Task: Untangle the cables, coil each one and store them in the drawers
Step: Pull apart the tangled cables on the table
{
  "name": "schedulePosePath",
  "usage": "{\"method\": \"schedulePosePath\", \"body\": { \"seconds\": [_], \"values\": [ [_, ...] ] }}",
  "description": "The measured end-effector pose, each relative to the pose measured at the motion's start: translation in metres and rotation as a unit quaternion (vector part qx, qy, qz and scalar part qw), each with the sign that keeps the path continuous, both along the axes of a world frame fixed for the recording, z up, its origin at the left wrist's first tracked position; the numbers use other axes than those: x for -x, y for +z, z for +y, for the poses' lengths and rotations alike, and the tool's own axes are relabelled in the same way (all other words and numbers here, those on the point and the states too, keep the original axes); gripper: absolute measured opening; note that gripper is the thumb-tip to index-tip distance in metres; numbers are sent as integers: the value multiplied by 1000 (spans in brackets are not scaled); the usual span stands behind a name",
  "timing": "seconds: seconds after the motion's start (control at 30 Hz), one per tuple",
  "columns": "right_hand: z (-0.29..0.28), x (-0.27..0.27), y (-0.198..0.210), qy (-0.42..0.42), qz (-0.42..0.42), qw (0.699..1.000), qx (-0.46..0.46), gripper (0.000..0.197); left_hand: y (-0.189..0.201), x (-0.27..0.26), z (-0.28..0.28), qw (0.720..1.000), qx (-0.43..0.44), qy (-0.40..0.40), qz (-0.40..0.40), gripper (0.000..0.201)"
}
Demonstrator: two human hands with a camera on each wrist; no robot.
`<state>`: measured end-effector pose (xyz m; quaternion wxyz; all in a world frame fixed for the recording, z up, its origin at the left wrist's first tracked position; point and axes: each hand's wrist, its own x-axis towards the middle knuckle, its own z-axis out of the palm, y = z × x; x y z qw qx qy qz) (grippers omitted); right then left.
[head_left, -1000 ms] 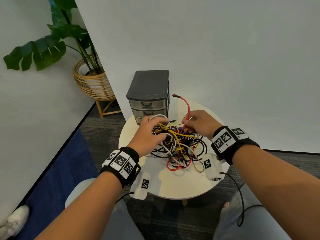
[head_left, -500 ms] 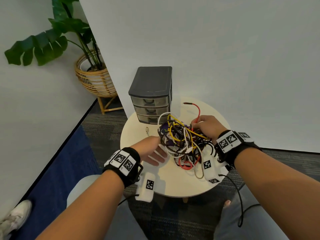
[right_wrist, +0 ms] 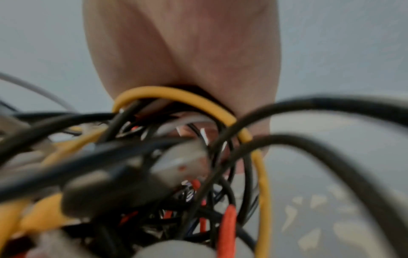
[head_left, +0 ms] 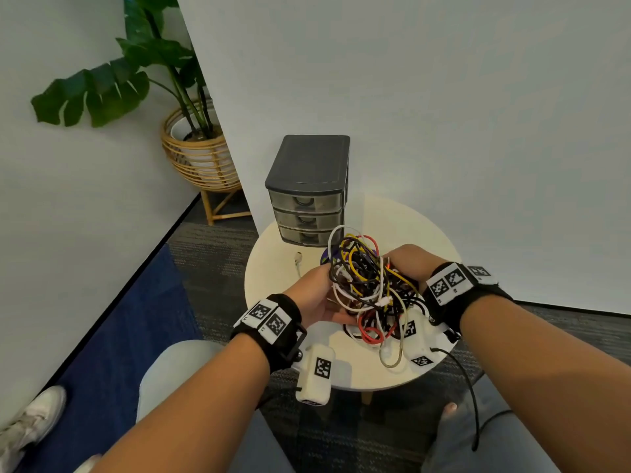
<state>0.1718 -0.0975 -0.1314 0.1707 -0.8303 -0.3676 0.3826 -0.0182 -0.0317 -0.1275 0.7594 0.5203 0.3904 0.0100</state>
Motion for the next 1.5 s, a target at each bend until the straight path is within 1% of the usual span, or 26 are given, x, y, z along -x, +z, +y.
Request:
{"method": "schedulePosePath", "body": {
  "seconds": [0.07,0.13,0.23,0.3,0.33,0.37,0.43,0.47,0.5,0.6,0.67,0.73,0.8,0.83,0.9,0.93,0.97,1.0,1.07,1.13,1.17,1.23,1.3,1.37,1.43,1.5],
  "values": [
    [-2,2,-1,11,-28,999,-17,32,-2,2,1,1000,-6,-4,-1,44],
    [-3,-1,0,-3,-46,998,-52,29,-3,3,3,1000,-9,-5,1,43],
    [-14,-9,12,-64,-83,982,-156,22,-1,7,7,1000,-11,13,19,47],
    [-25,-12,30,-70,-89,966,-232,18,-2,9,13,999,-15,11,36,58],
    [-32,-11,39,-50,-84,963,-253,20,-3,10,15,999,-19,5,39,61],
    [-40,-10,48,-13,-68,966,-248,21,-3,11,16,999,-26,-2,39,59],
    [-52,-4,57,79,-15,981,-178,22,-2,12,15,998,-45,-17,31,44],
    [-57,-2,55,111,4,983,-146,23,-2,12,13,998,-56,-25,26,35],
    [-60,0,52,120,9,984,-133,24,-3,12,11,997,-68,-38,21,28],
    [-63,0,45,98,-3,982,-160,27,-9,8,6,992,-100,-83,7,18],
    [-64,-1,41,89,18,980,-176,23,-13,6,4,988,-120,-96,4,13],
    [-64,-3,37,85,38,978,-186,21,-16,3,2,986,-142,-85,-3,9],
    [-64,-4,35,85,48,976,-194,21,-19,0,2,983,-172,-58,-14,17],
    [-63,-3,35,82,54,975,-198,22,-22,-1,2,981,-187,-43,-23,15],
    [-61,-2,34,73,56,976,-199,25,-23,-1,3,974,-221,-33,-39,6],
    [-60,-1,34,69,51,976,-198,27,-24,-2,3,970,-237,-31,-45,9],
    [-59,-1,32,64,45,977,-198,28,-26,-2,5,968,-246,-30,-48,8],
    [-58,0,31,60,39,977,-199,30,-25,-1,6,967,-249,-22,-57,4],
    [-56,2,29,48,38,977,-202,30,-26,0,8,967,-246,1,-72,12],
    [-55,5,27,25,59,978,-198,32,-28,0,9,972,-219,22,-77,3],
    [-54,7,26,12,78,978,-195,33,-28,1,8,974,-209,26,-81,4],
    [-52,8,25,-11,126,975,-184,34,-31,2,6,977,-195,26,-83,7],
    [-49,8,25,-12,144,974,-177,29,-32,1,3,978,-187,21,-93,19],
    [-46,8,26,15,101,978,-182,21,-32,-1,2,979,-180,30,-93,25],
    [-43,8,26,29,50,978,-200,18,-33,-4,2,979,-182,36,-79,22],
    [-42,4,20,-25,41,975,-218,18,-36,-7,5,980,-187,29,-56,19]
  ]
}}
